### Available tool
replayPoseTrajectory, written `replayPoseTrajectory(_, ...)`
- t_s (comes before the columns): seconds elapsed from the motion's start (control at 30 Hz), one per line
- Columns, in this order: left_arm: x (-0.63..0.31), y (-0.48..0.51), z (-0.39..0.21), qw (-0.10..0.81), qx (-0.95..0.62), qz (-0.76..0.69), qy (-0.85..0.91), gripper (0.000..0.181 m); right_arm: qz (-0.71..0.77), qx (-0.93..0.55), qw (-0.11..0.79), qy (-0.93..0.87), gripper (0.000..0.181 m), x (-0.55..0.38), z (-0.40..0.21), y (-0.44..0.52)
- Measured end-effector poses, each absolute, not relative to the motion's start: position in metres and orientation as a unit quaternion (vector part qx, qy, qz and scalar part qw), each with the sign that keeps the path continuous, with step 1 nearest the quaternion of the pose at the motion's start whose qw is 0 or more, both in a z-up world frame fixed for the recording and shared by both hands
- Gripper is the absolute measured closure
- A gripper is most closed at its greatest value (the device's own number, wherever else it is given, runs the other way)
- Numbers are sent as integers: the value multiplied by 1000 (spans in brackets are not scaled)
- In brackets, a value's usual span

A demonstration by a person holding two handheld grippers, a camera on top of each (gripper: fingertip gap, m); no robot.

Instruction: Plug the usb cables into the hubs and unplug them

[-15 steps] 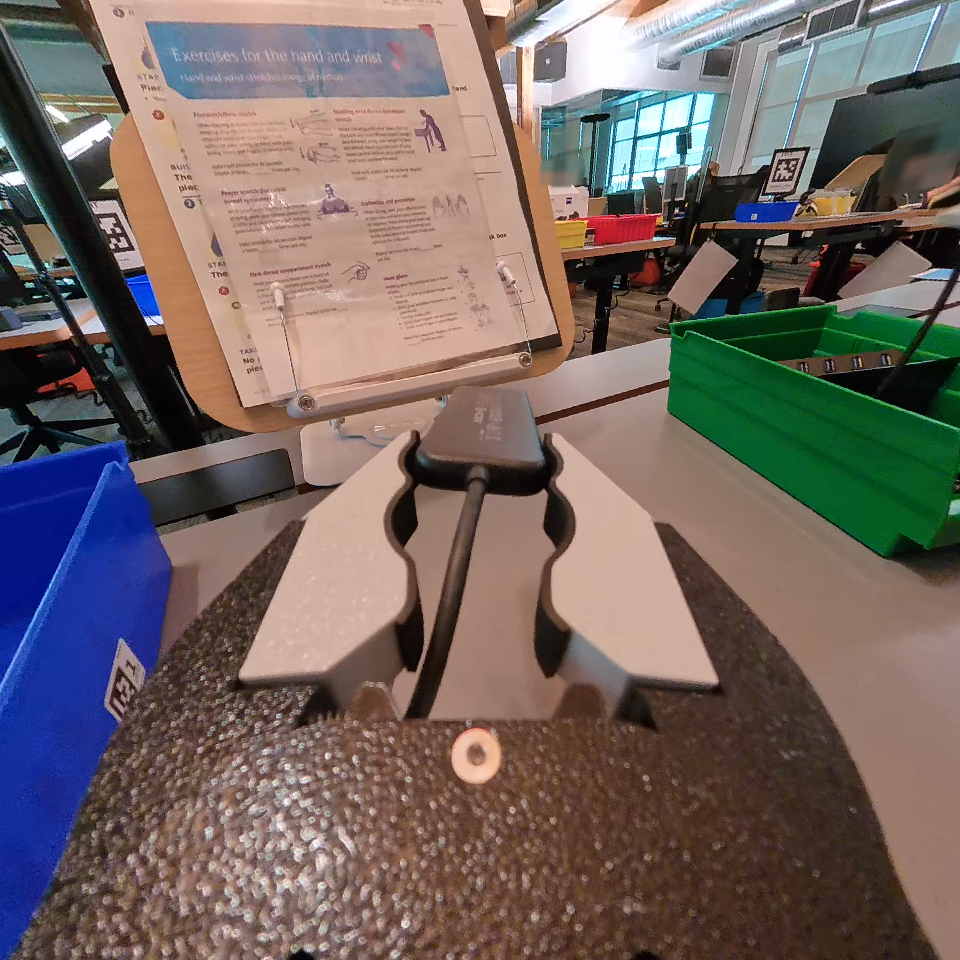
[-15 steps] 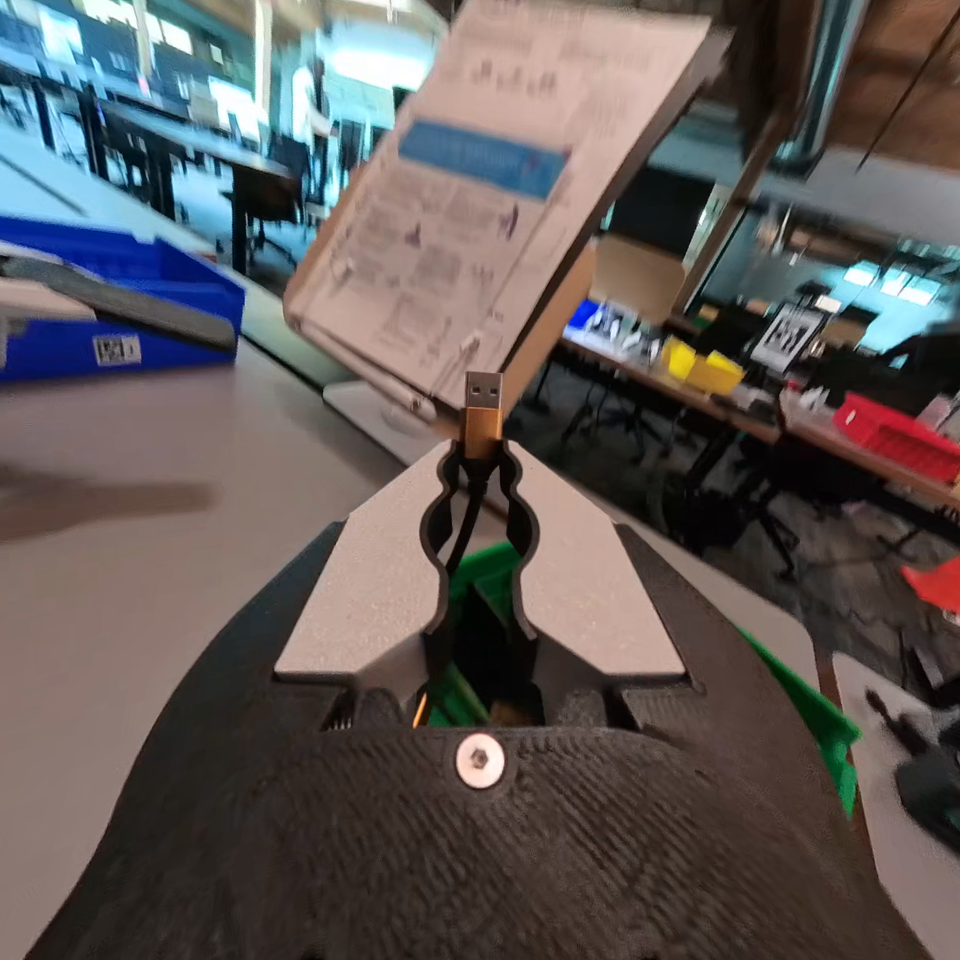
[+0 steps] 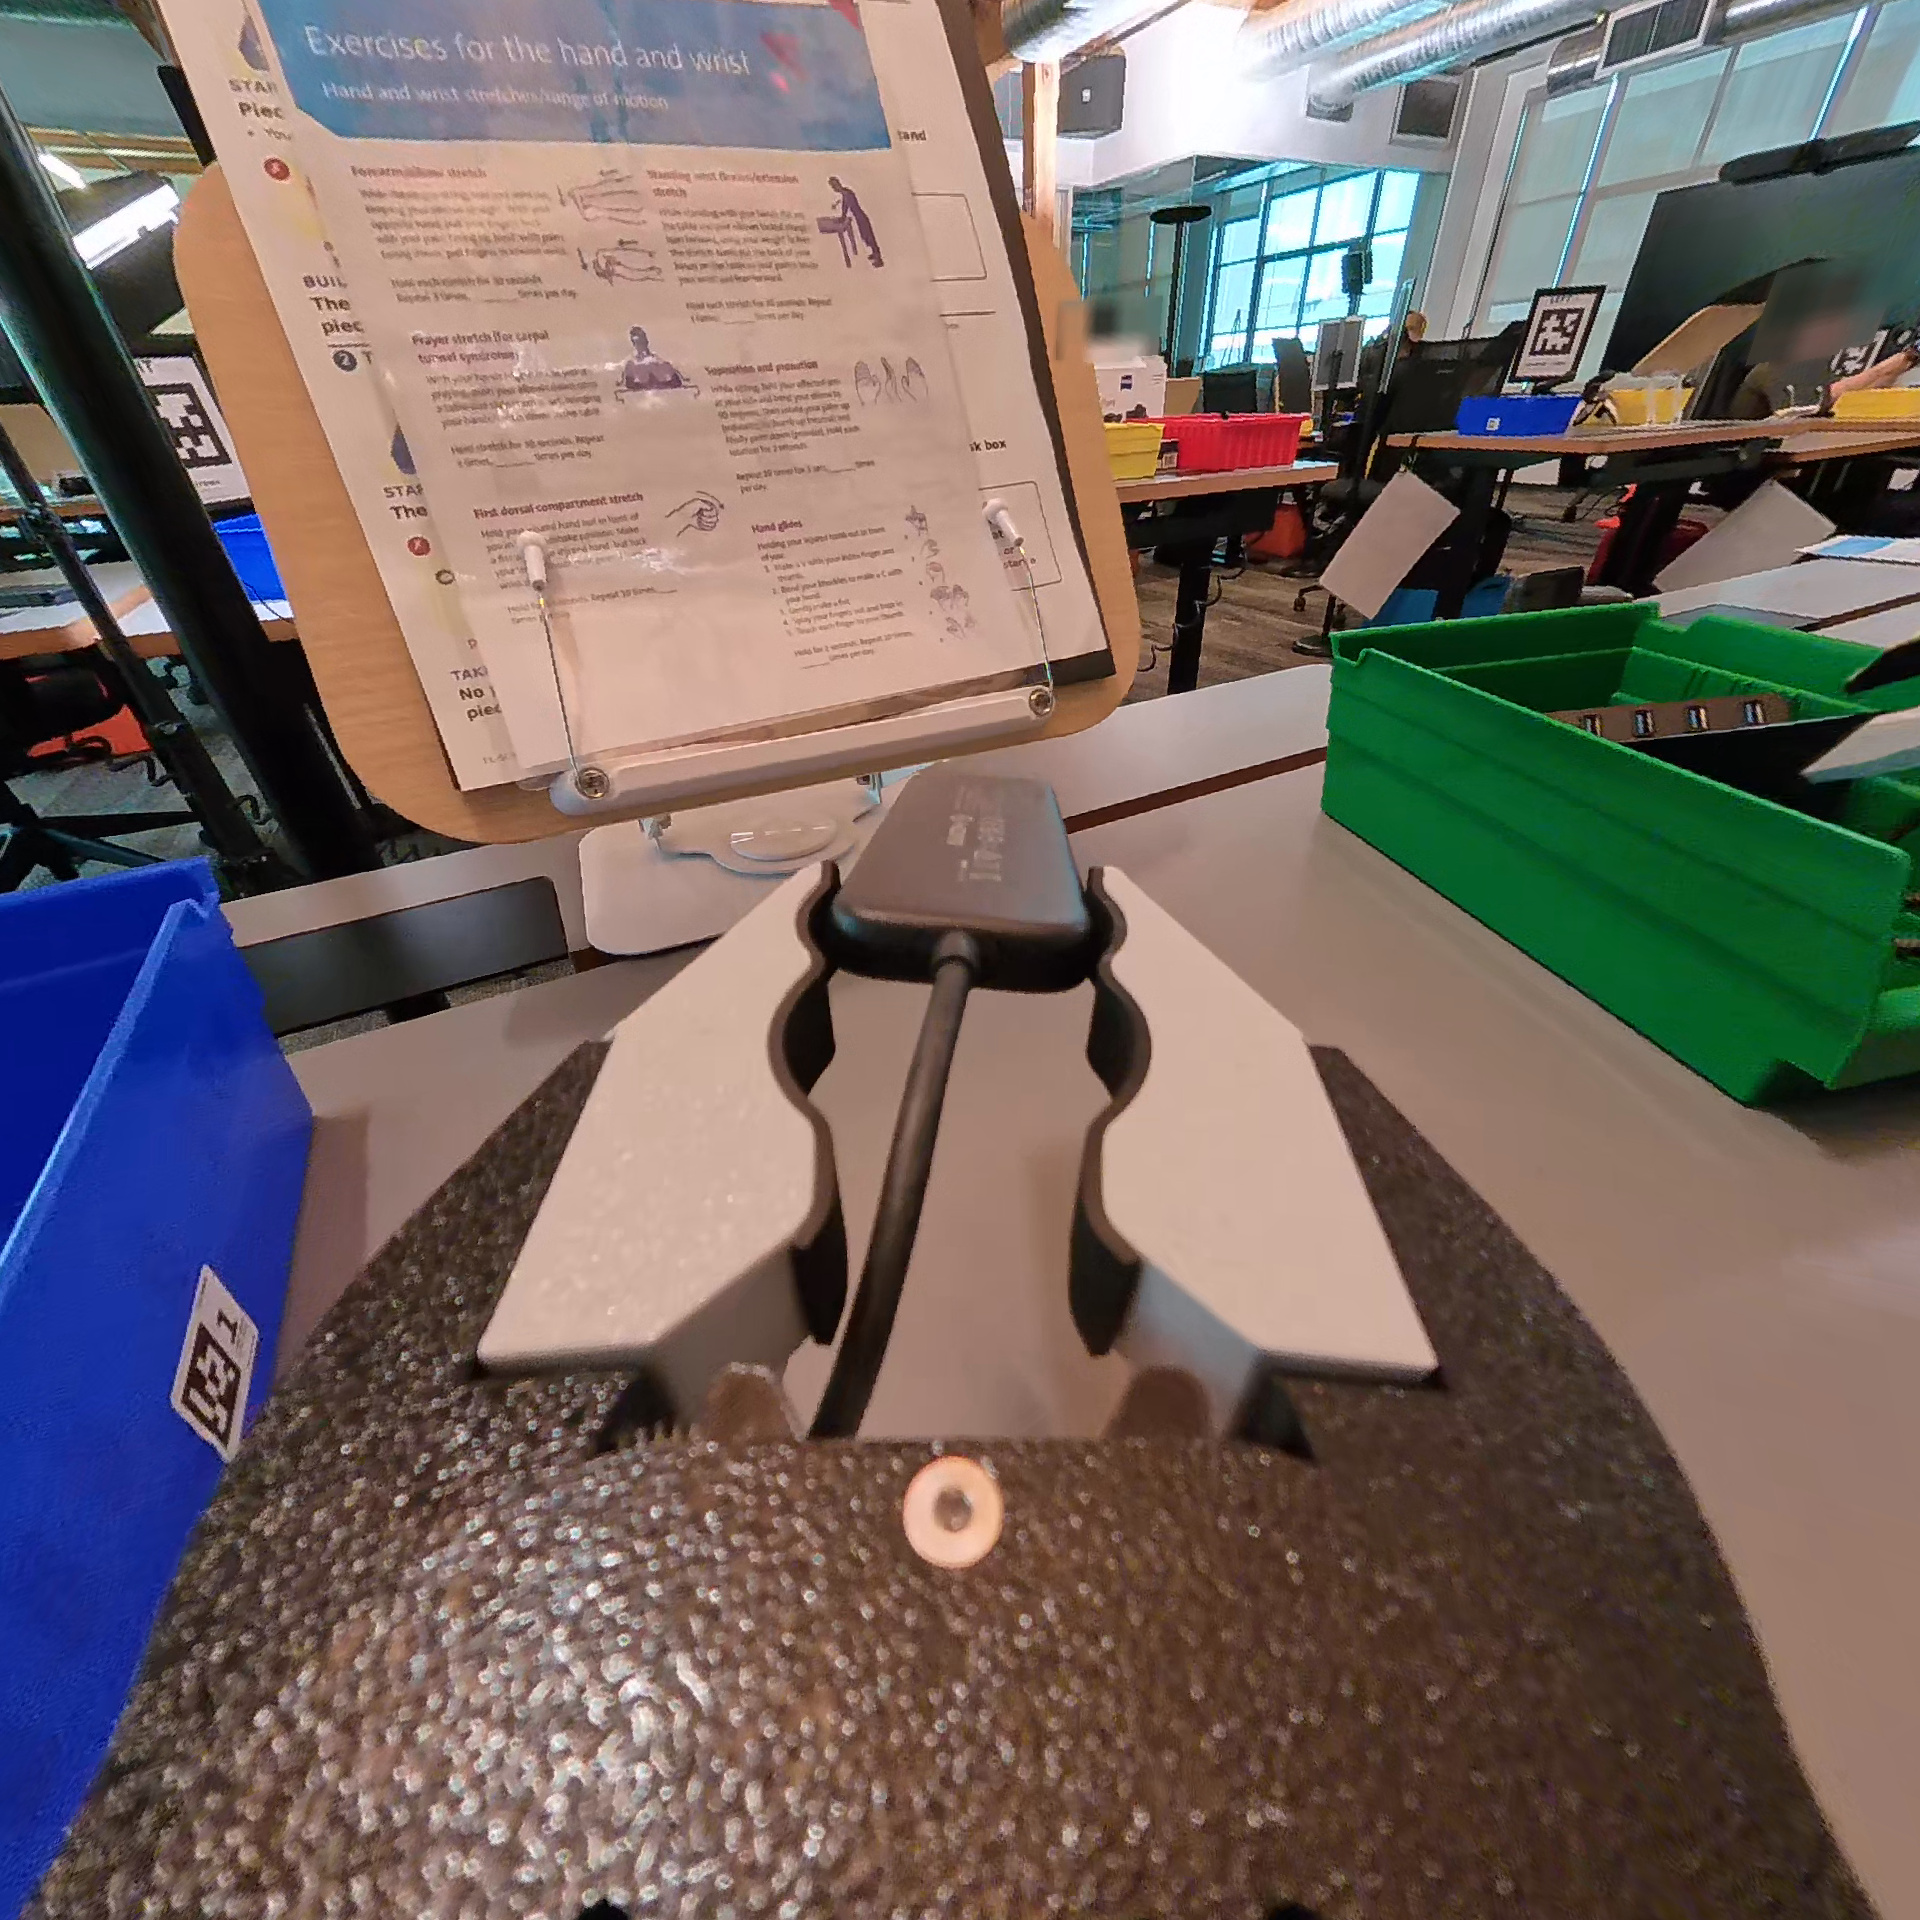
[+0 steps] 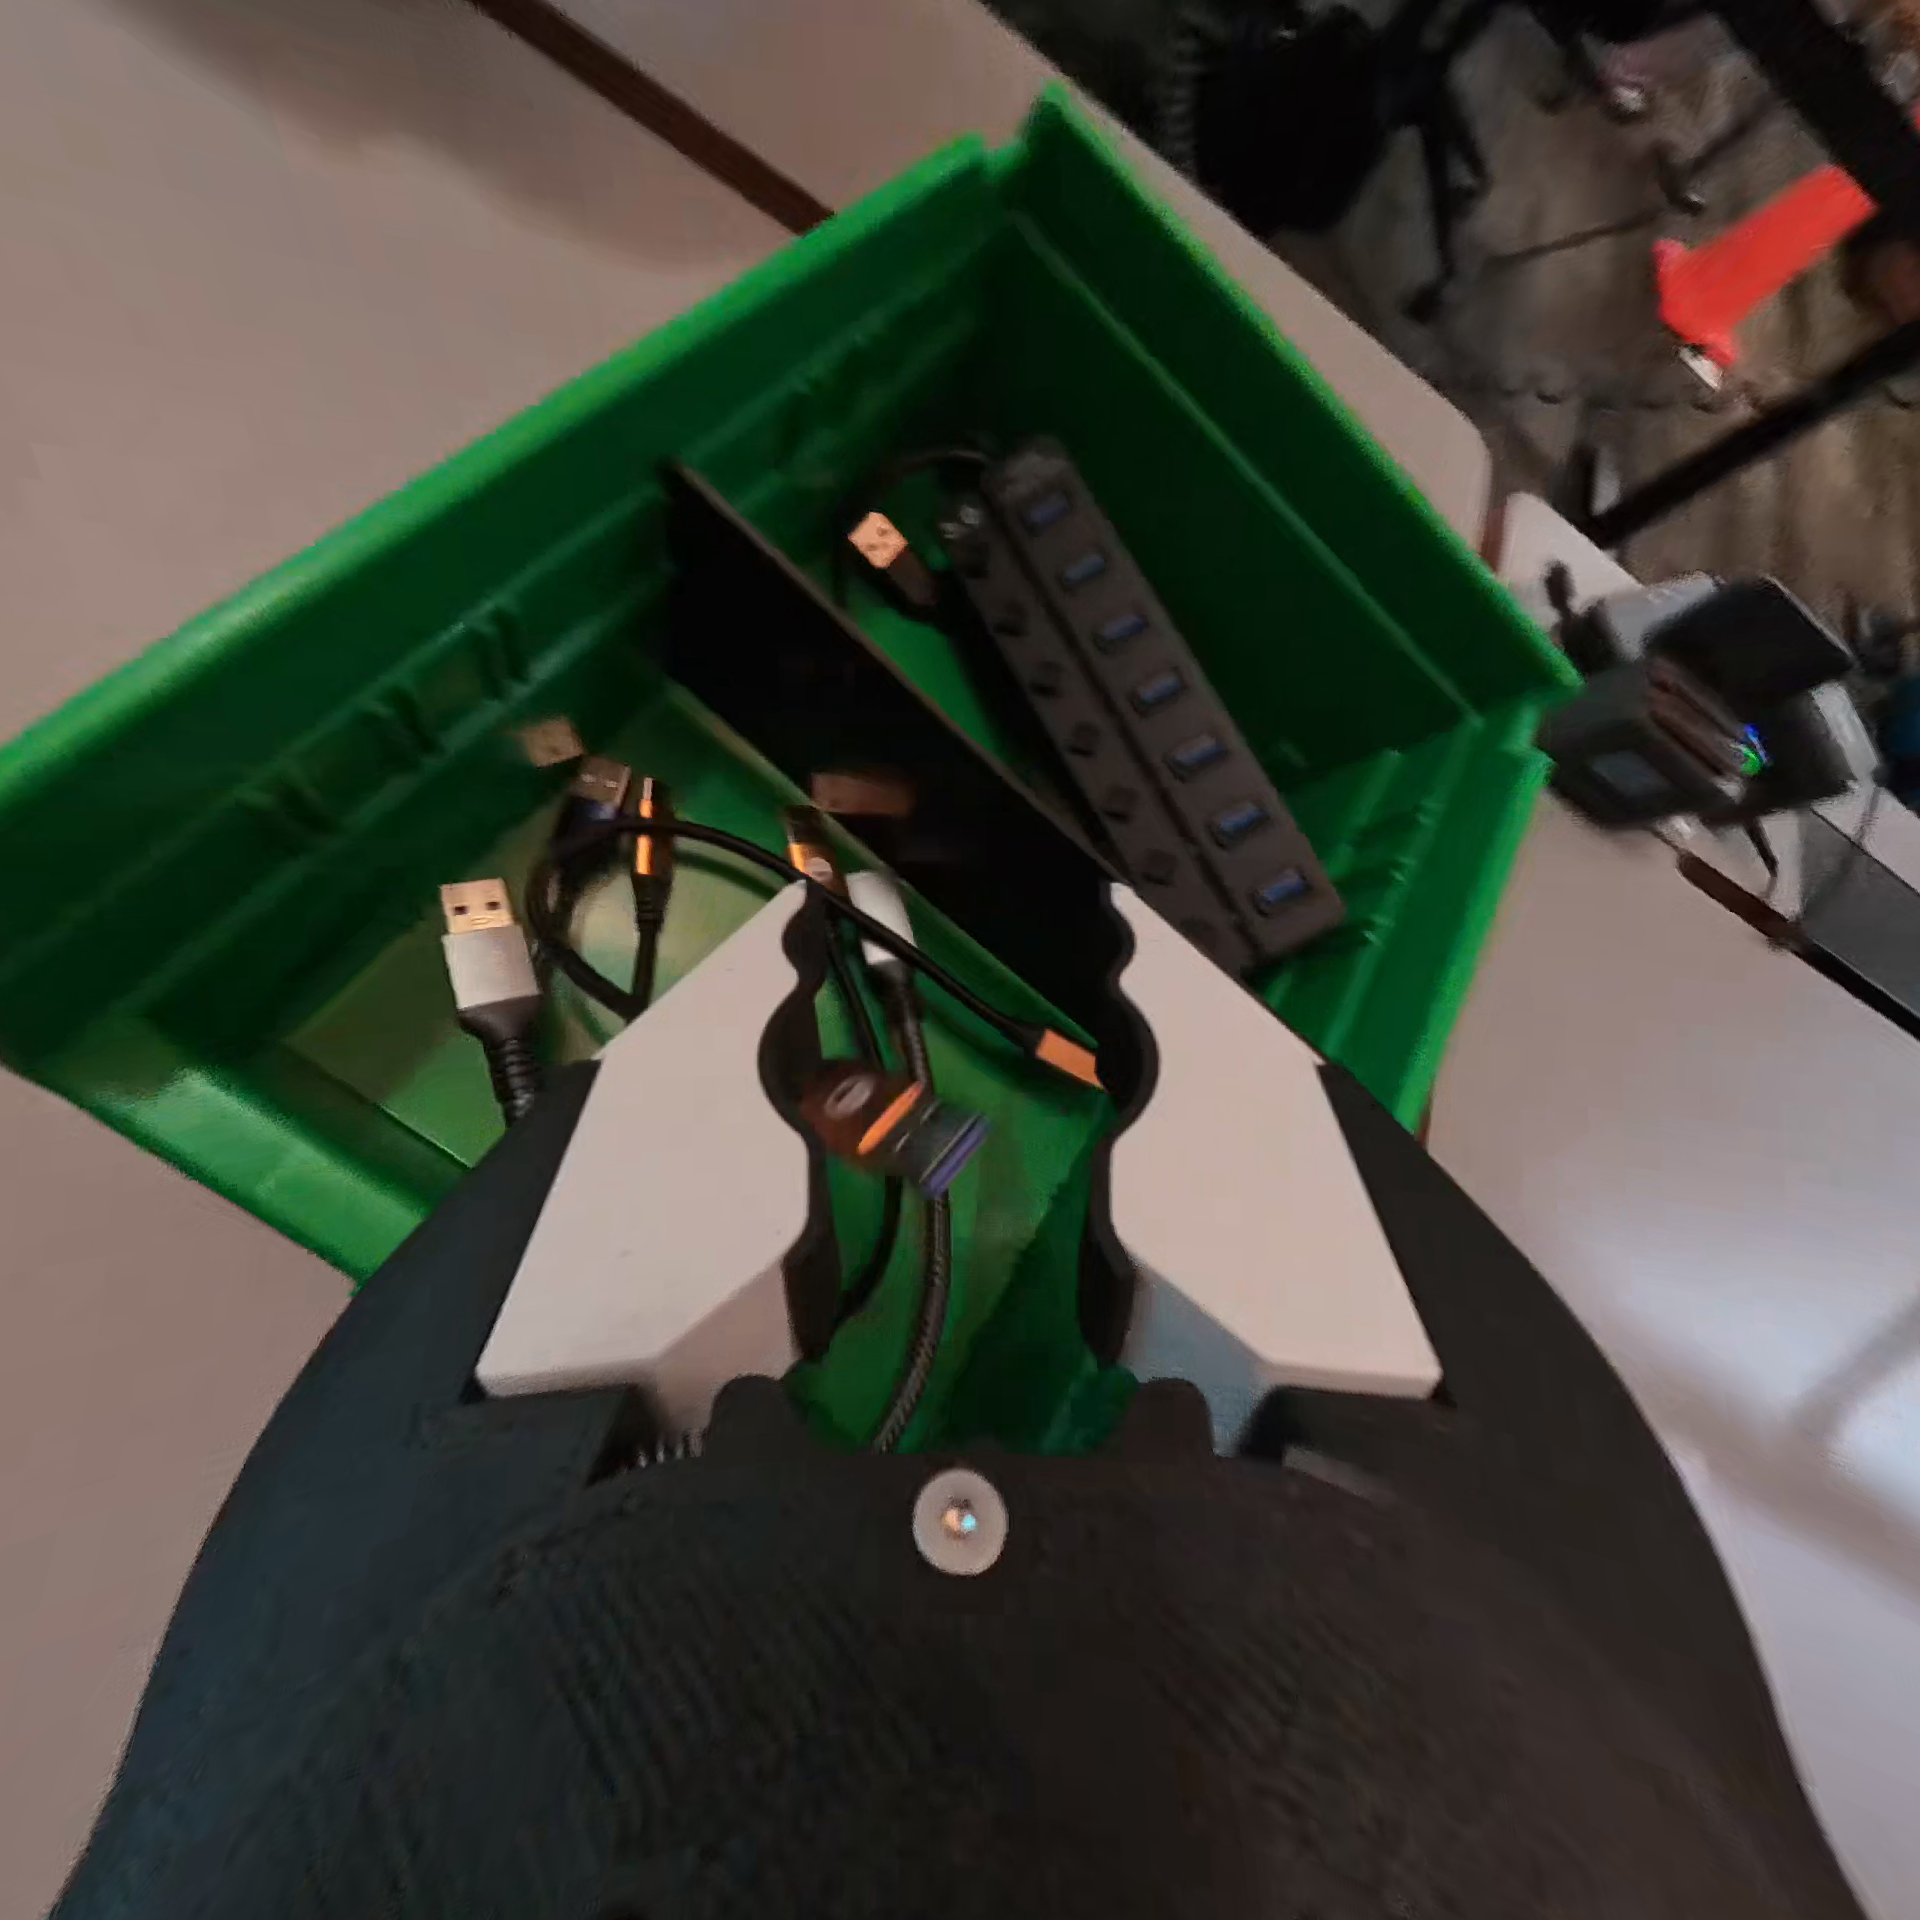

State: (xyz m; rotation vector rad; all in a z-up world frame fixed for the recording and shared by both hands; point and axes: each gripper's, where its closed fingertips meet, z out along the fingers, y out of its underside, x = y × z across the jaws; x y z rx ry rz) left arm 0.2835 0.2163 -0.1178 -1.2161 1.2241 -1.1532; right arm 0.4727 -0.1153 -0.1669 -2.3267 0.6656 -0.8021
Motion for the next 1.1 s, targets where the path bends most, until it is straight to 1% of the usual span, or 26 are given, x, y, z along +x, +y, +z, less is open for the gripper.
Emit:
replayPoseTrajectory(0.07,284,217,-119,504,-507,-481,507,136,-307,-855,307,283,122,469,-156,-131)
replayPoseTrajectory(0.13,284,217,-119,502,-509,-482,506,136,-339,-837,305,303,103,465,-144,-151)
replayPoseTrajectory(0.17,284,216,-118,501,-508,-484,506,136,-372,-825,298,304,97,465,-135,-162)
replayPoseTrajectory(0.2,284,214,-118,499,-506,-487,508,136,-398,-813,299,300,94,462,-126,-167)
replayPoseTrajectory(0.27,284,207,-116,488,-496,-501,515,136,-390,-807,351,271,93,446,-114,-145)
replayPoseTrajectory(0.37,284,189,-115,463,-464,-527,540,136,-248,-825,480,165,85,385,-117,-58)
replayPoseTrajectory(0.4,282,178,-113,447,-442,-548,552,136,-194,-817,531,118,85,359,-115,-25)
replayPoseTrajectory(0.47,273,147,-108,379,-372,-611,587,136,-86,-779,620,26,86,306,-108,28)
replayPoseTrajectory(0.53,252,116,-100,286,-291,-681,608,136,7,-752,659,-21,86,273,-108,59)
replayPoseTrajectory(0.6,233,101,-91,241,-230,-720,609,136,70,-725,685,-24,84,263,-106,74)
replayPoseTrajectory(0.67,221,94,-90,216,-195,-730,618,136,125,-691,711,-33,85,251,-99,75)
replayPoseTrajectory(0.73,218,90,-91,215,-180,-727,627,136,187,-665,721,-54,98,235,-93,68)
replayPoseTrajectory(0.77,218,89,-92,227,-170,-723,631,136,218,-656,721,-48,101,231,-91,65)
replayPoseTrajectory(0.83,215,85,-93,273,-134,-706,639,136,293,-655,697,-3,101,229,-95,62)
replayPoseTrajectory(0.9,212,80,-94,308,-99,-688,649,136,382,-654,648,73,100,232,-101,62)
replayPoseTrajectory(0.93,211,78,-95,319,-90,-680,654,136,420,-635,640,105,105,235,-98,62)
replayPoseTrajectory(1.0,209,75,-97,329,-73,-665,666,136,479,-608,623,116,131,230,-91,56)
replayPoseTrajectory(1.03,210,75,-99,341,-70,-655,670,136,483,-610,618,110,136,226,-91,55)
replayPoseTrajectory(1.1,210,72,-105,345,-59,-642,682,136,451,-652,600,112,136,223,-105,57)
